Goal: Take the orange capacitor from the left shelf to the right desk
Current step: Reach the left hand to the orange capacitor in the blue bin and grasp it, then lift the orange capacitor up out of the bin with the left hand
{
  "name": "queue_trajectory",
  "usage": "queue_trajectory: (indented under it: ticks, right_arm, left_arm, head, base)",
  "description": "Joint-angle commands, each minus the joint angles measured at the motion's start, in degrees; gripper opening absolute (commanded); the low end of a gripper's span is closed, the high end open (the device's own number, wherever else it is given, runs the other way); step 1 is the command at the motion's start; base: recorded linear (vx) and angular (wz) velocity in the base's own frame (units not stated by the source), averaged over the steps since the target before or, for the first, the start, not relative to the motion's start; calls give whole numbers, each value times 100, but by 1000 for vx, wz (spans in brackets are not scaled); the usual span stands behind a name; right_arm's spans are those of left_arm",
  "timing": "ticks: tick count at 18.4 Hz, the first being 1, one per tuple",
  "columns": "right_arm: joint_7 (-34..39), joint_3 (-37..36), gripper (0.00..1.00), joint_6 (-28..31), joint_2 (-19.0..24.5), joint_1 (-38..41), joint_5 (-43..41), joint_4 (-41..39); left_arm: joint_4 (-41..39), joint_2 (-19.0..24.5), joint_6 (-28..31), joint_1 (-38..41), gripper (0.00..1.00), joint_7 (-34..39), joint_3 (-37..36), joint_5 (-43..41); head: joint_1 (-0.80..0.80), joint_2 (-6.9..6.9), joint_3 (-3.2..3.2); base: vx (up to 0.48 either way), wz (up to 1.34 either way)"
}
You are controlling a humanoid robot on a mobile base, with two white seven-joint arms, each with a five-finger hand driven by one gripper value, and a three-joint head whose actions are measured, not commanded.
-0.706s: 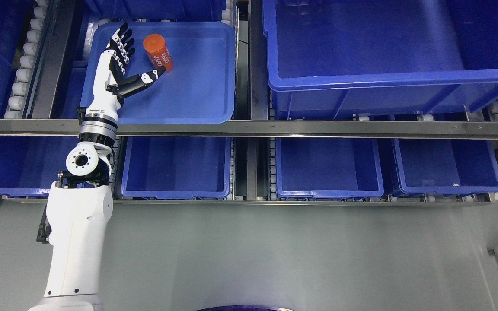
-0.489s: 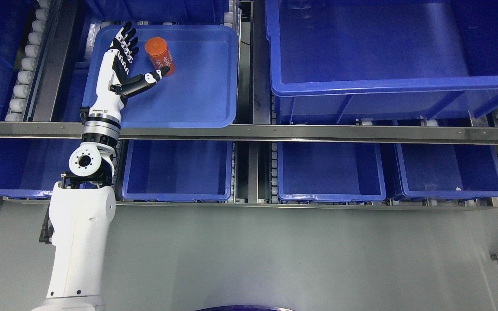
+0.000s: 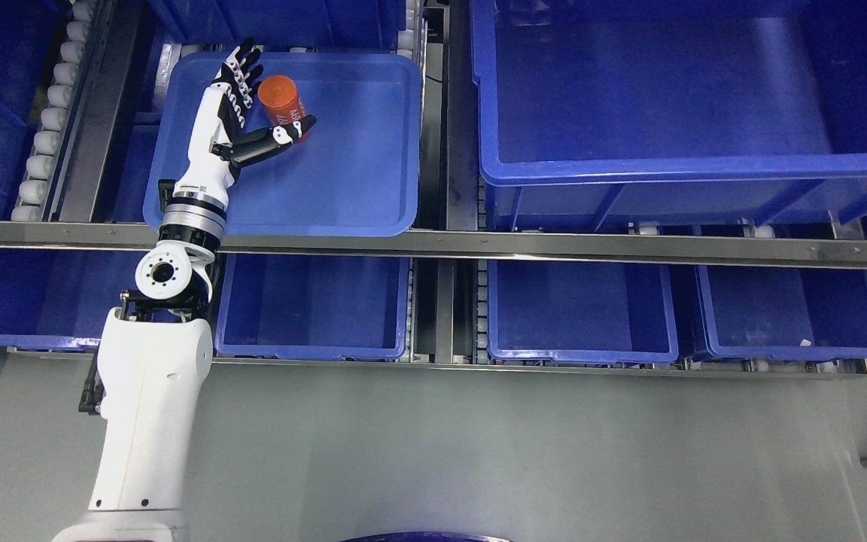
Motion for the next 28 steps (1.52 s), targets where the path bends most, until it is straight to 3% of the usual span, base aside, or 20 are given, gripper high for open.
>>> queue_trajectory:
  ticks: [1, 6, 10, 15, 17, 20, 28]
  right_arm:
    - [0, -70, 100, -4, -100, 193, 0, -132]
    - [0, -70, 100, -4, -100, 193, 0, -132]
    - [0, -70, 100, -4, -100, 193, 0, -132]
    - [0, -70, 100, -4, -100, 193, 0, -132]
    - [0, -62, 100, -4, -100, 193, 0, -132]
    - [0, -62, 100, -4, -100, 193, 0, -132]
    - [0, -62, 100, -4, -100, 193, 0, -132]
  left_arm:
    - [442, 10, 1, -238, 97, -28, -100, -249]
    - [1005, 10, 1, -546, 92, -28, -100, -337]
    - [1032, -7, 1, -503, 81, -203, -100, -337]
    - [1032, -7, 1, -485, 79, -405, -153, -337]
    - [1058, -7, -8, -485, 73, -423, -144, -328]
    - [1120, -7, -16, -476, 61, -432, -83, -328]
    - [1208, -157, -350, -485, 5, -432, 242, -249]
  head:
    - [0, 0, 0]
    - [0, 0, 0]
    - [0, 0, 0]
    - [0, 0, 0]
    - [0, 0, 0]
    - [0, 0, 0]
    - [0, 0, 0]
  base:
    - [20, 1]
    - [6, 0]
    - [0, 0]
    - [0, 0]
    - [0, 0]
    - [0, 0]
    - [0, 0]
